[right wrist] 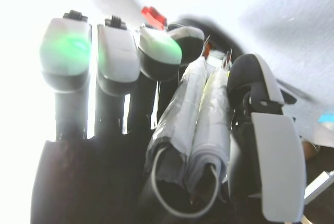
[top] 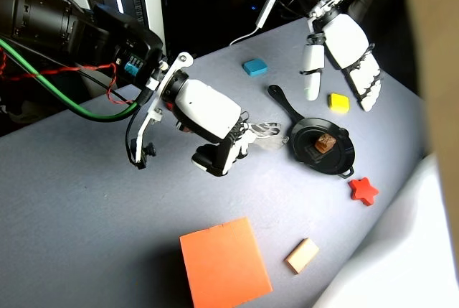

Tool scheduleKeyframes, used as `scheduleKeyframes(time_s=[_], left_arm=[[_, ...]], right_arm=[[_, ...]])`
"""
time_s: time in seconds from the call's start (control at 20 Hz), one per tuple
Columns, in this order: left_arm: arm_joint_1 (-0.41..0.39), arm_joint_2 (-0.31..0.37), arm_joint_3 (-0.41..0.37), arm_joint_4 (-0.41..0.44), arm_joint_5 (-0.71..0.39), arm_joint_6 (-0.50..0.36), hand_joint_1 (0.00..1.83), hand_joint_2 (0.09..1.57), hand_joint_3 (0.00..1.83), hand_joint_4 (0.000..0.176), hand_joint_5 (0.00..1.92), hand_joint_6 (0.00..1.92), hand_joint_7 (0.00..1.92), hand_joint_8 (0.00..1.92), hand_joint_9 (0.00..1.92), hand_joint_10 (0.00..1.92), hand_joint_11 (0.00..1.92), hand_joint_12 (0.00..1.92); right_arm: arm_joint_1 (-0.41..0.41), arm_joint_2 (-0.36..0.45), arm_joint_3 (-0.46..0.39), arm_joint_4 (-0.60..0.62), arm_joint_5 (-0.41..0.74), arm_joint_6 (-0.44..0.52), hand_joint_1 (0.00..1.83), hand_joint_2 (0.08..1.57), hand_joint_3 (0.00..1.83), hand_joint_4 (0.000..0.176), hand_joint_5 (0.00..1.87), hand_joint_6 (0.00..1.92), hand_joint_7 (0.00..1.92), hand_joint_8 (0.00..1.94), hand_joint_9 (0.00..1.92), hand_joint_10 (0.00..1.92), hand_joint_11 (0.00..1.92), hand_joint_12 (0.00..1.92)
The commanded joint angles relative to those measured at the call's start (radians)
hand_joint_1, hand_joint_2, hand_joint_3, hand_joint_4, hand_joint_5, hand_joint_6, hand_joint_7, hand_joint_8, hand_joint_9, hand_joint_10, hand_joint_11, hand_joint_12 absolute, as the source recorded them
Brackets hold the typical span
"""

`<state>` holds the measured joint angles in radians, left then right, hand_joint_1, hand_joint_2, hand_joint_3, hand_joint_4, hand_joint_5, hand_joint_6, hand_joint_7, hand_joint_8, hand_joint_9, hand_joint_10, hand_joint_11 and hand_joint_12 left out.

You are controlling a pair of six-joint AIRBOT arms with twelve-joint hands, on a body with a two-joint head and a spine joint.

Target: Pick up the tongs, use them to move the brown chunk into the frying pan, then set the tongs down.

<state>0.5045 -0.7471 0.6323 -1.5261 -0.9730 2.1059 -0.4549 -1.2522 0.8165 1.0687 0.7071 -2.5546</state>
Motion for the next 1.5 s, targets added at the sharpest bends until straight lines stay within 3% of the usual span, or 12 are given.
scheduleKeyframes(time_s=[0.0, 0.1, 0.25, 0.35, 0.5, 0.65, 0.75, 0.85, 0.95, 1.25, 1.4, 1.45], left_arm=[[-0.009, 0.002, 0.001, 0.074, -0.046, 0.003, 0.00, 1.14, 0.00, 0.000, 0.05, 0.00, 0.10, 0.00, 0.09, 0.00, 0.00, 0.32], [-0.015, -0.001, -0.001, 0.080, -0.027, 0.004, 0.00, 1.14, 0.00, 0.000, 0.05, 0.00, 0.10, 0.00, 0.08, 0.00, 0.00, 0.30], [-0.020, -0.003, -0.003, 0.087, -0.002, 0.004, 0.00, 1.14, 0.00, 0.000, 0.06, 0.00, 0.10, 0.00, 0.09, 0.00, 0.00, 0.31], [-0.025, -0.005, -0.005, 0.096, 0.009, 0.004, 0.00, 1.14, 0.00, 0.000, 0.05, 0.00, 0.10, 0.00, 0.08, 0.00, 0.00, 0.29], [-0.034, -0.013, -0.014, 0.098, 0.018, 0.007, 0.00, 1.13, 0.00, 0.000, 0.06, 0.01, 0.11, 0.00, 0.09, 0.00, 0.00, 0.33], [-0.044, -0.025, -0.025, 0.098, 0.018, 0.007, 0.00, 1.13, 0.00, 0.000, 0.05, 0.00, 0.09, 0.00, 0.07, 0.00, 0.00, 0.26], [-0.050, -0.032, -0.028, 0.098, 0.018, 0.007, 0.00, 1.13, 0.00, 0.000, 0.06, 0.01, 0.09, 0.00, 0.08, 0.00, 0.00, 0.29], [-0.051, -0.032, -0.032, 0.098, 0.018, 0.007, 0.00, 1.14, 0.00, 0.000, 0.05, 0.00, 0.09, 0.00, 0.08, 0.00, 0.00, 0.27], [-0.051, -0.032, -0.032, 0.098, 0.018, 0.007, 0.00, 1.14, 0.00, 0.000, 0.05, 0.00, 0.10, 0.00, 0.08, 0.00, 0.00, 0.27], [-0.073, -0.037, -0.034, 0.100, 0.021, 0.023, 0.00, 1.14, 0.00, 0.000, 0.05, 0.00, 0.10, 0.00, 0.09, 0.00, 0.00, 0.29], [-0.103, -0.050, -0.024, 0.100, 0.021, 0.053, 0.00, 1.15, 0.00, 0.000, 0.09, 0.01, 0.15, 0.01, 0.13, 0.01, 0.00, 0.37], [-0.111, -0.051, -0.022, 0.100, 0.021, 0.061, 0.01, 1.17, 0.01, 0.000, 0.14, 0.02, 0.20, 0.02, 0.17, 0.02, 0.00, 0.45]], right_arm=[[-0.003, -0.005, 0.006, -0.071, 0.068, 0.002, 0.40, 1.48, 0.00, 0.000, 0.83, 1.50, 1.19, 1.60, 1.27, 1.91, 1.16, 1.92], [-0.032, -0.022, 0.031, -0.072, 0.068, -0.002, 0.39, 1.48, 0.00, 0.000, 0.74, 1.47, 1.06, 1.41, 1.10, 1.74, 0.99, 1.92], [-0.059, -0.022, 0.030, -0.072, 0.072, -0.002, 0.45, 1.41, 0.00, 0.000, 0.65, 1.02, 0.86, 1.07, 0.78, 1.44, 0.65, 1.92], [-0.072, -0.009, 0.015, -0.072, 0.078, -0.008, 0.42, 1.40, 0.00, 0.000, 0.61, 0.93, 0.80, 0.99, 0.71, 1.39, 0.57, 1.90], [-0.086, 0.021, -0.020, -0.072, 0.081, -0.013, 0.20, 1.28, 0.00, 0.000, 0.19, 0.71, 0.40, 0.52, 0.29, 1.01, 0.03, 1.71], [-0.098, 0.044, -0.043, -0.071, 0.084, -0.013, 0.14, 1.16, 0.00, 0.000, 0.04, 0.38, 0.24, 0.11, 0.04, 0.64, 0.00, 1.12], [-0.107, 0.053, -0.050, -0.071, 0.084, -0.017, 0.14, 1.12, 0.00, 0.000, 0.02, 0.20, 0.15, 0.02, 0.03, 0.34, 0.00, 0.72], [-0.110, 0.063, -0.054, -0.068, 0.087, -0.017, 0.12, 1.08, 0.00, 0.000, 0.00, 0.01, 0.06, 0.02, 0.02, 0.11, 0.00, 0.17], [-0.111, 0.079, -0.063, -0.027, 0.086, -0.029, 0.17, 1.02, 0.00, 0.000, 0.00, 0.00, 0.01, 0.00, 0.00, 0.07, 0.00, 0.01], [-0.055, 0.167, -0.102, 0.094, 0.018, -0.052, 0.12, 1.00, 0.00, 0.000, 0.06, 0.03, 0.08, 0.03, 0.06, 0.02, 0.01, 0.00], [-0.003, 0.247, -0.144, 0.130, -0.083, -0.045, 0.10, 1.09, 0.02, 0.000, 0.34, 0.09, 0.42, 0.06, 0.36, 0.13, 0.00, 1.01], [0.017, 0.280, -0.160, 0.153, -0.124, -0.045, 0.11, 1.11, 0.01, 0.000, 0.43, 0.13, 0.53, 0.06, 0.44, 0.19, 0.00, 1.21]])
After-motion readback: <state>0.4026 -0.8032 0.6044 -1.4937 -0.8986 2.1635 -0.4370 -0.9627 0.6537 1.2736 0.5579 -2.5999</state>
